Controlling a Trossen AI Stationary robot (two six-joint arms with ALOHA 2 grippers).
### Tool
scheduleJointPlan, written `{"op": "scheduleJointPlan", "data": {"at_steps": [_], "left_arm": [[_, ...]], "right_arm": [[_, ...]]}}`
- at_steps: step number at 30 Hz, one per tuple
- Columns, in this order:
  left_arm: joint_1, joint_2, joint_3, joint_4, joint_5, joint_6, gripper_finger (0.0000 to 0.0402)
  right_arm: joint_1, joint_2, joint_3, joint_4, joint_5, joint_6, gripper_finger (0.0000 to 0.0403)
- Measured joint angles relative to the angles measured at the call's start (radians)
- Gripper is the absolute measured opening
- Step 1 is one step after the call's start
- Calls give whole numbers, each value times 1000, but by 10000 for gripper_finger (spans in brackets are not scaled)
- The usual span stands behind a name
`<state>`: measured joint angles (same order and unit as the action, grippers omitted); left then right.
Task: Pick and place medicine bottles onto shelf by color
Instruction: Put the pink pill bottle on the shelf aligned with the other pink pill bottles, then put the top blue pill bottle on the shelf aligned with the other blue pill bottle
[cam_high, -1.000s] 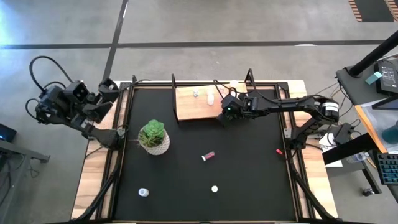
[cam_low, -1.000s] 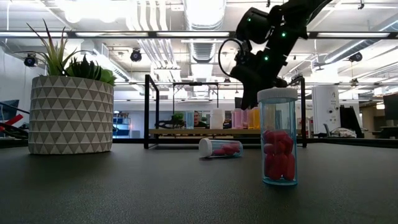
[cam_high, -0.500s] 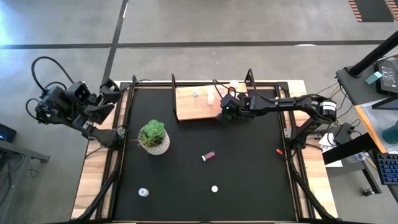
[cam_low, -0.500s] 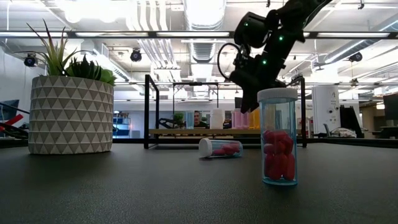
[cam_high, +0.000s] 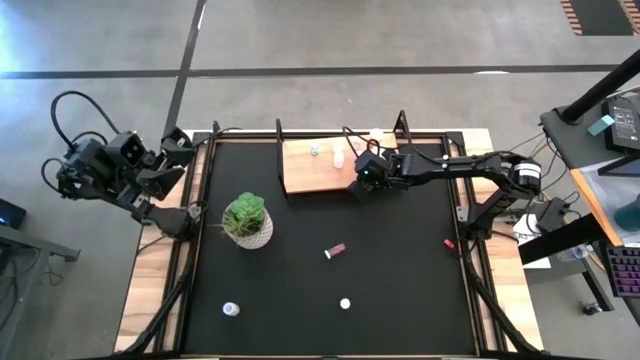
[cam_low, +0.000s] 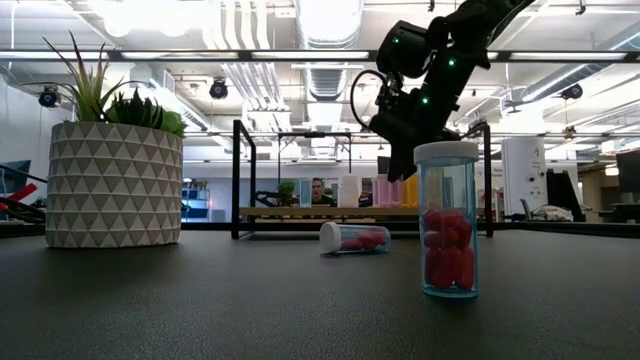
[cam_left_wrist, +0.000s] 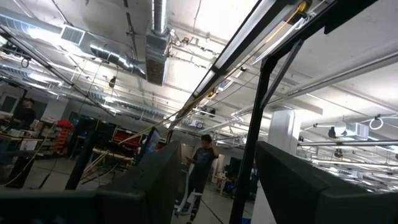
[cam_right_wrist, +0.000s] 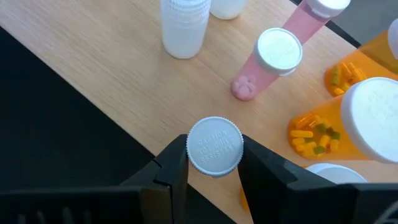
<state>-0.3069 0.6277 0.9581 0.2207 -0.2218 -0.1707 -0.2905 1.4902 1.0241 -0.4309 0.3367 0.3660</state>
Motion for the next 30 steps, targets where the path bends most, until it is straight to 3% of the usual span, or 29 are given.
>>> {"op": "scheduleJointPlan", "data": {"at_steps": [4,18,30], "left_arm": [[0,2,0,-2,0,0,190],[0,14,0,-10,0,-1,190],[0,44,-3,-50,1,-5,190]], "right_arm": [[0,0,0,0,0,0,120],[0,-1,1,1,0,0,200],[1,-7,109,-12,-5,-24,207]]}}
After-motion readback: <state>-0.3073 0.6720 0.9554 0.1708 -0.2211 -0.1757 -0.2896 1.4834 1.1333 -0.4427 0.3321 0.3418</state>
